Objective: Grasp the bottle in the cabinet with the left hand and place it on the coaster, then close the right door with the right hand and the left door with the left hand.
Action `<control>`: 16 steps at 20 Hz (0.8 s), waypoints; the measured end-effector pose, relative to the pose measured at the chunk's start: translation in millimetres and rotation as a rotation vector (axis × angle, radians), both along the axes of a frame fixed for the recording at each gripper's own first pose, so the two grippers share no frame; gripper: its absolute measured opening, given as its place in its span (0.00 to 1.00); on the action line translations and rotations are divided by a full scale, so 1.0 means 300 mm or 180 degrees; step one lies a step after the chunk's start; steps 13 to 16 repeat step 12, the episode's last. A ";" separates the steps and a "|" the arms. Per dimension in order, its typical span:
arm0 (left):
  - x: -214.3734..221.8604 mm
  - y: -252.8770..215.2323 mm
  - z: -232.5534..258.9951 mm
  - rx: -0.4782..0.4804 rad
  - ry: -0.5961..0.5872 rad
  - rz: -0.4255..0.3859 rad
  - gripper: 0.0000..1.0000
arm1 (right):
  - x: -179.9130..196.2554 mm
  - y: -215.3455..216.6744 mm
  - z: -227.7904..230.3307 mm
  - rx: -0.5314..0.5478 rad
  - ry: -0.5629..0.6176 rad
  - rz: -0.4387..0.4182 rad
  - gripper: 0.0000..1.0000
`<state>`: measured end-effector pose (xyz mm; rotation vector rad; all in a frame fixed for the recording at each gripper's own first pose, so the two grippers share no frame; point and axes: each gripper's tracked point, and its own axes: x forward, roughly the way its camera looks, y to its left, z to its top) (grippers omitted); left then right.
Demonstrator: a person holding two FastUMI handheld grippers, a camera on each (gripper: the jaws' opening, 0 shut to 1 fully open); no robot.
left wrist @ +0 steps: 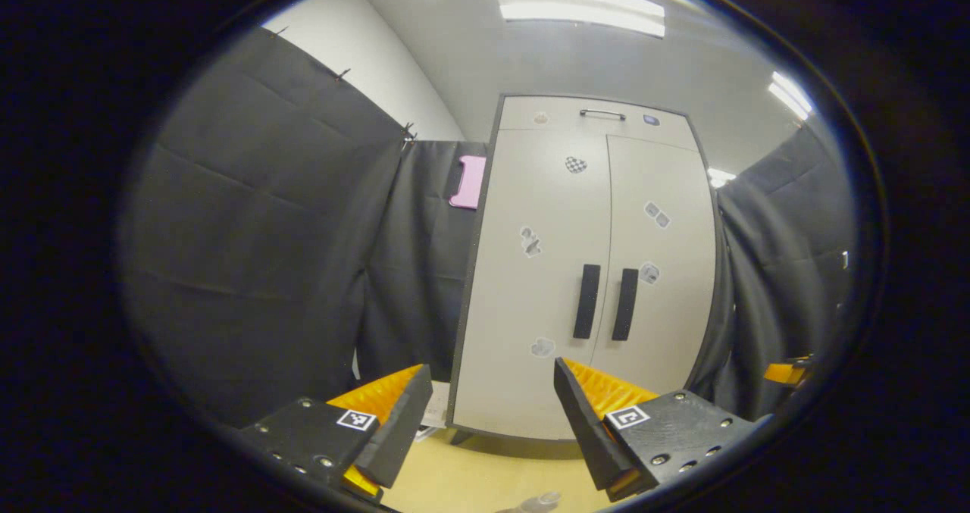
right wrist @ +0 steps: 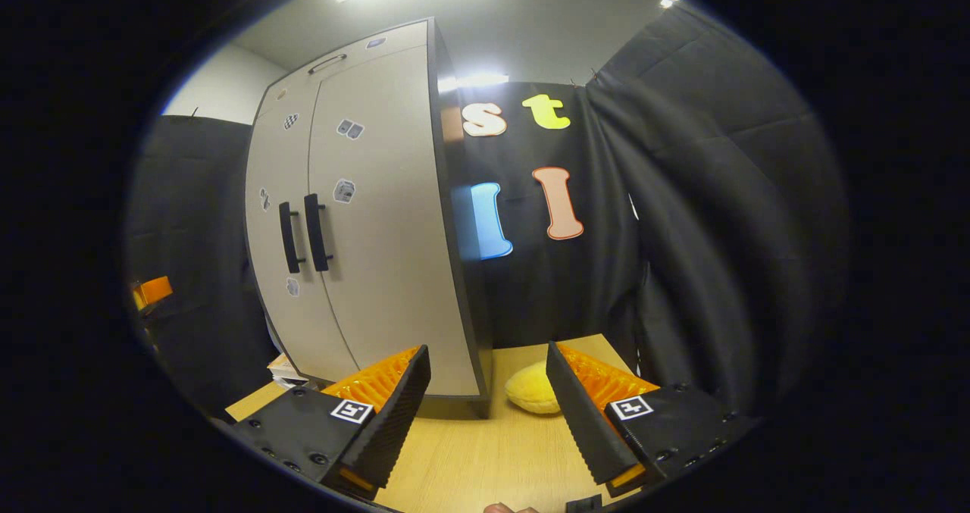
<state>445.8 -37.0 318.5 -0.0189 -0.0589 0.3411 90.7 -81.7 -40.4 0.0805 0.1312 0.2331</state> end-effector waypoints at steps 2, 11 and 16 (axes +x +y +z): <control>-0.013 -0.004 0.003 0.0013 0.0008 0.0028 0.94 | 0.009 0.008 -0.015 -0.0026 0.0070 0.0065 0.98; -0.048 0.018 0.018 0.0030 0.0031 0.0249 0.99 | 0.060 0.112 0.003 -0.0070 0.0060 0.0384 0.98; -0.050 0.020 0.020 0.0047 0.0029 0.0261 0.99 | 0.063 0.125 0.002 -0.0070 0.0068 0.0418 0.98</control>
